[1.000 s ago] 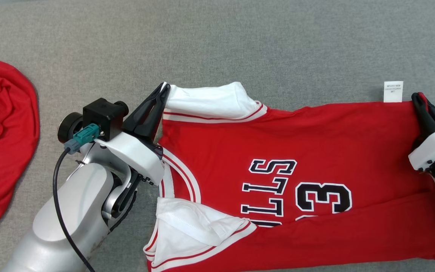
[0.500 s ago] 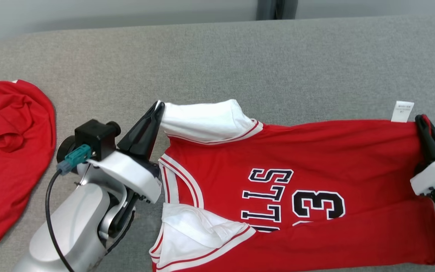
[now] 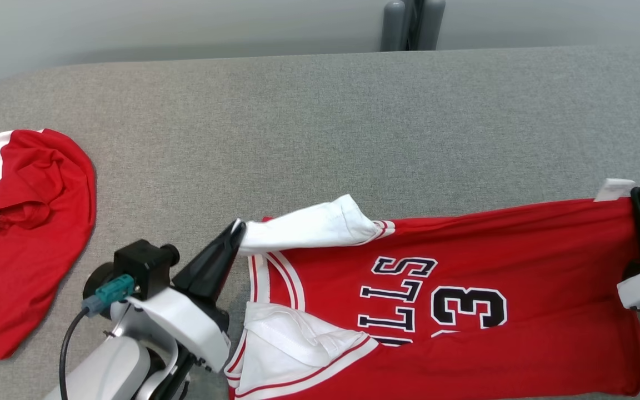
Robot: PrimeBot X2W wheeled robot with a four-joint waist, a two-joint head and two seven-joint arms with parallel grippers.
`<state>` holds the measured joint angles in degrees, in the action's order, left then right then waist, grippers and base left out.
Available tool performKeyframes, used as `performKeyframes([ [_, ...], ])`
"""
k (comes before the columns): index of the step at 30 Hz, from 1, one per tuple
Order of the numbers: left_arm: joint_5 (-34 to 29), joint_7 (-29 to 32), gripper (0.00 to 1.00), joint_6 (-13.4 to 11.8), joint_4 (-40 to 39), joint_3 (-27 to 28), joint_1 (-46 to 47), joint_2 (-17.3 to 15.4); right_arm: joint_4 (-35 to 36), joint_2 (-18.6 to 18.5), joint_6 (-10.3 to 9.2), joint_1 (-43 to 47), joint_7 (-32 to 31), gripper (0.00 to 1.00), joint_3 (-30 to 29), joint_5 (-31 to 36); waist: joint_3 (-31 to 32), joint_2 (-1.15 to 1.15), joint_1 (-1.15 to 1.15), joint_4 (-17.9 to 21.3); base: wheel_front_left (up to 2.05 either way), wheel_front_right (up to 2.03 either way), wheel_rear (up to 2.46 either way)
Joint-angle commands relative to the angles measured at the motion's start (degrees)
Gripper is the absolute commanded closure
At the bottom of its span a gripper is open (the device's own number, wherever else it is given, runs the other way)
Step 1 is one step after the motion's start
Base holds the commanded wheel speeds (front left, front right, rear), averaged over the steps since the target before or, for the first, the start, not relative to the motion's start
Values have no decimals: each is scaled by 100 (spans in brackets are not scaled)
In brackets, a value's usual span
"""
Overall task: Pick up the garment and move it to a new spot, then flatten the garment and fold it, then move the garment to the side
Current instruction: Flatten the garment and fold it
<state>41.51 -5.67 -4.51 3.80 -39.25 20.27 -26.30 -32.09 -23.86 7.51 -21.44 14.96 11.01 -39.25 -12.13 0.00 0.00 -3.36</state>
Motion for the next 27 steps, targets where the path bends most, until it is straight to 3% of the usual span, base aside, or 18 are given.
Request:
performKeyframes([
  [1,25,45,100,-23,-82,-14,-95,-76,84,28,-4,122,31,100,-133,113,12,0,0,4,0,0,0],
  [11,39,305,100,-76,-565,-196,-494,-380,627,365,-4,676,25,100,-756,769,67,0,0,24,0,0,0],
  [27,187,962,100,72,-1080,-582,-1007,-937,990,644,-4,1324,24,100,-931,1052,132,0,0,110,0,0,0],
])
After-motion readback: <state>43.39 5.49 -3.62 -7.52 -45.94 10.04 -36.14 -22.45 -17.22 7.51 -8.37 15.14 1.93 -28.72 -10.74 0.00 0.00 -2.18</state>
